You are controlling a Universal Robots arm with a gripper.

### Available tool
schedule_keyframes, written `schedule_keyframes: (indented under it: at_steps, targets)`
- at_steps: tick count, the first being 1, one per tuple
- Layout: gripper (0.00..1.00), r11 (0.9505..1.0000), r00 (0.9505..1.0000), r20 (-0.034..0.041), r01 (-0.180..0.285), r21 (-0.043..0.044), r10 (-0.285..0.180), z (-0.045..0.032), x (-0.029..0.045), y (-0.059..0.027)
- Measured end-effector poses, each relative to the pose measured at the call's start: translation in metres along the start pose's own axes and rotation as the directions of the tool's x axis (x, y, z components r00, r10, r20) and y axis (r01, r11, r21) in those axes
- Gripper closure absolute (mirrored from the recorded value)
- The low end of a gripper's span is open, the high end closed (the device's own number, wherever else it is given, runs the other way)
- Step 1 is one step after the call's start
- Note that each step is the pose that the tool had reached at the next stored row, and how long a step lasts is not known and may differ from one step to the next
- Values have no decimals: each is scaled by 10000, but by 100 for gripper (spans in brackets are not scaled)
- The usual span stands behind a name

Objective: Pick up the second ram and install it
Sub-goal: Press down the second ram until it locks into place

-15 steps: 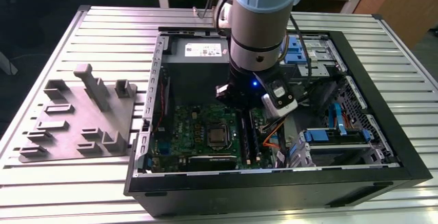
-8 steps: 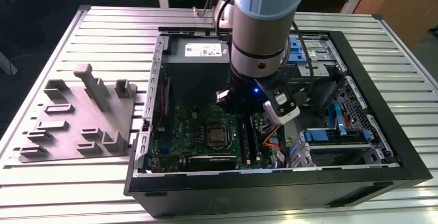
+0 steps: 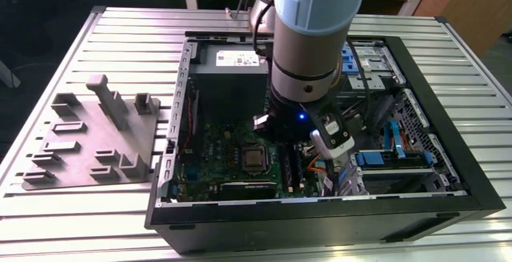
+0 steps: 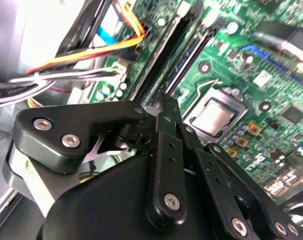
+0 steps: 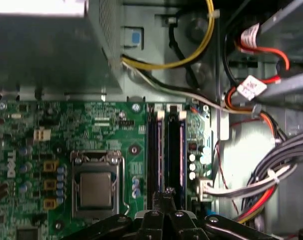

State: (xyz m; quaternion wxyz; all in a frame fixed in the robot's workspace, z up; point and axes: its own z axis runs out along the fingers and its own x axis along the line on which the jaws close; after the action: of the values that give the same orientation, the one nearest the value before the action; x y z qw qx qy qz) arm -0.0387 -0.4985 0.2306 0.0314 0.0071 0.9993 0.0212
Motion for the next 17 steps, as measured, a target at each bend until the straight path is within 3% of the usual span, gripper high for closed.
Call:
schedule_keyframes:
  at_steps: [17]
  targets:
    - [90, 10000, 10000, 0, 0, 4, 0, -11, -4, -243]
